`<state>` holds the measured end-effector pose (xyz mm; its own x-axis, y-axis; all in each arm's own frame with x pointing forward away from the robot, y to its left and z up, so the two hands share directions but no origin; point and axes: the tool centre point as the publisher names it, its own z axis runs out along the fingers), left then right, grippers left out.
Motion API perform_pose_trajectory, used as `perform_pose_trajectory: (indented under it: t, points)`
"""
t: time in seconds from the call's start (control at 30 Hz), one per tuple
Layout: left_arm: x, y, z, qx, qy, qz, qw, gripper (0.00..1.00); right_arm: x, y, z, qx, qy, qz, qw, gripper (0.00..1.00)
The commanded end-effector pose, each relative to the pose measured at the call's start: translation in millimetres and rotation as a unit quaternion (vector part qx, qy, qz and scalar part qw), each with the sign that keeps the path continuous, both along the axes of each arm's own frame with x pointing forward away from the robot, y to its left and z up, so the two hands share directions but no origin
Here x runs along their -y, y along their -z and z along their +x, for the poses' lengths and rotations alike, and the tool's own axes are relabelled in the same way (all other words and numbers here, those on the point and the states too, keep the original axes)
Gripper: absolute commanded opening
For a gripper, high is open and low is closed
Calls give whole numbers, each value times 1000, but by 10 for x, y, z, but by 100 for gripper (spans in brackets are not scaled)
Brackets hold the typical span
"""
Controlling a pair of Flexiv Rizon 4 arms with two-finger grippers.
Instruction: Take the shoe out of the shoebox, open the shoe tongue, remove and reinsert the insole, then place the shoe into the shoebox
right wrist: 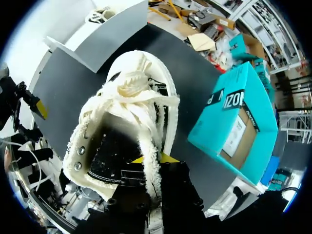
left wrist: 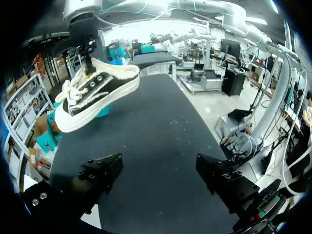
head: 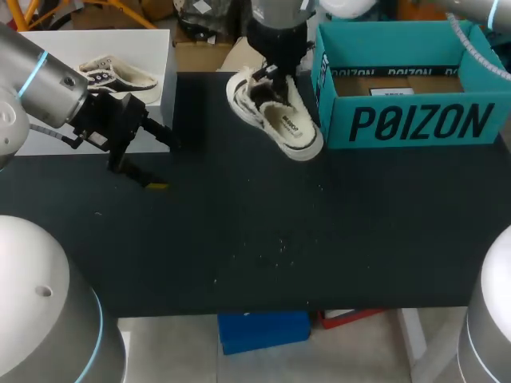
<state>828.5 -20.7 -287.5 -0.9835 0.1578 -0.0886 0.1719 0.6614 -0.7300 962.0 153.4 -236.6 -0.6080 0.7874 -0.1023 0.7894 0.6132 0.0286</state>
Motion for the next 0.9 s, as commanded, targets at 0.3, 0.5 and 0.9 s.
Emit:
perform_pose_trajectory:
  t: [0.3,0.5,0.9]
  points:
    - [3,9,-6,1,-1,1,1000,100,1168,-1206,485,-25,-473,24,880,0]
    - [3,9,-6,1,-1,1,1000,100,1641,-1323,774,-60,-595,6,801,0]
    - [3,9,-6,1,-1,1,1000,100,1641,-1323,774,-60,-595,6,801,0]
